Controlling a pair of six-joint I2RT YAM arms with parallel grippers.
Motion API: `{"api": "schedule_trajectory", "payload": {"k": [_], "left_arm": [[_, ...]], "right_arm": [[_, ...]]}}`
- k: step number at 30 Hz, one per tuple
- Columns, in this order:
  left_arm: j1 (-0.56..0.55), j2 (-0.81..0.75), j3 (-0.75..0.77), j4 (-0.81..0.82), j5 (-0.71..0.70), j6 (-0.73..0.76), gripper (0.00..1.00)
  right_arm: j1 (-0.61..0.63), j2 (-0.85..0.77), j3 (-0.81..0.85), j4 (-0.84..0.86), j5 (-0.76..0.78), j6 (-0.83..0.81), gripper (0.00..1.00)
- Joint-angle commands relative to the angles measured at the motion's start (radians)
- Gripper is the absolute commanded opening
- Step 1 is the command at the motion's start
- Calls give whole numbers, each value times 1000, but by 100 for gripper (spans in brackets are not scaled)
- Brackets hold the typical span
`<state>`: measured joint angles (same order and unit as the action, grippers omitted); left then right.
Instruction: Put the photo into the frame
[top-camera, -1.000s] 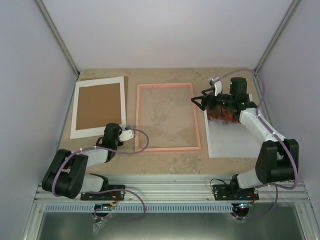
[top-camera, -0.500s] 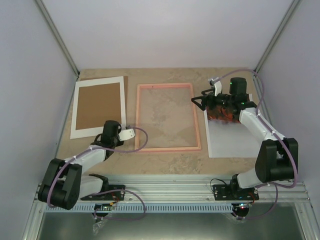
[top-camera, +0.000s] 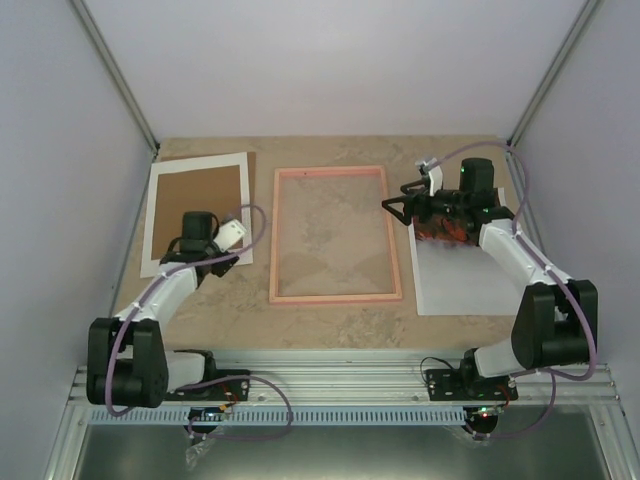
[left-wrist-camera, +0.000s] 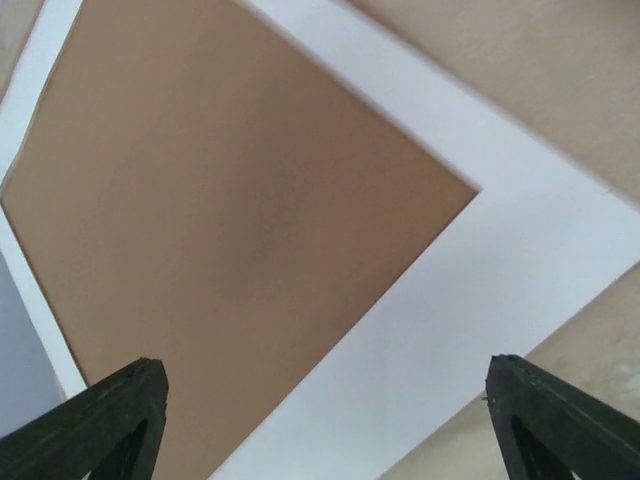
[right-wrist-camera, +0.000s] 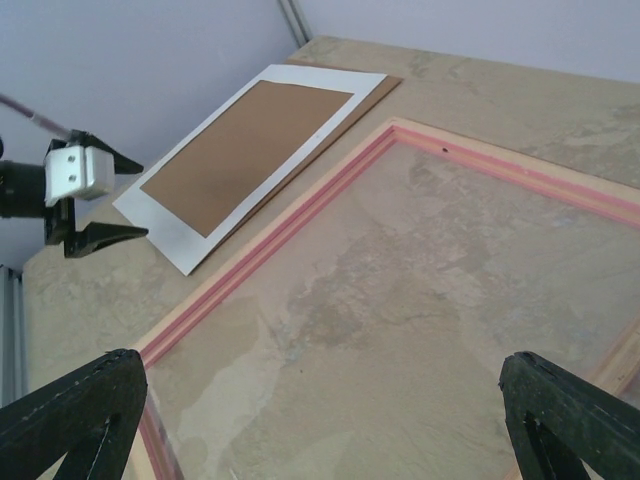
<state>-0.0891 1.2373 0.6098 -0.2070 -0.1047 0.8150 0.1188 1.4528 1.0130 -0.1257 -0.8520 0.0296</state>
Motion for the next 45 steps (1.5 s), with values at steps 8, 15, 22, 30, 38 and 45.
{"api": "schedule_trajectory", "payload": {"k": [8,15,22,30,38,45], "left_arm": [[316,208,308,-355,332,-268,94],[316,370,457,-296,471,-500,83],[231,463,436,-188,369,-572,82],[194,551,427,-146,293,-602,81],[130,589,407,-124,215,-587,84],[98,584,399,-123,211,-569,90]], "right_arm": [[96,49,65,8,-2,13,96],[343,236,270,31,80,163,96],[509,528,551,9,106,387,98],[564,679,602,169,121,628,98],[581,791,674,173,109,714,98],[553,771,627,187,105,704,98]]}}
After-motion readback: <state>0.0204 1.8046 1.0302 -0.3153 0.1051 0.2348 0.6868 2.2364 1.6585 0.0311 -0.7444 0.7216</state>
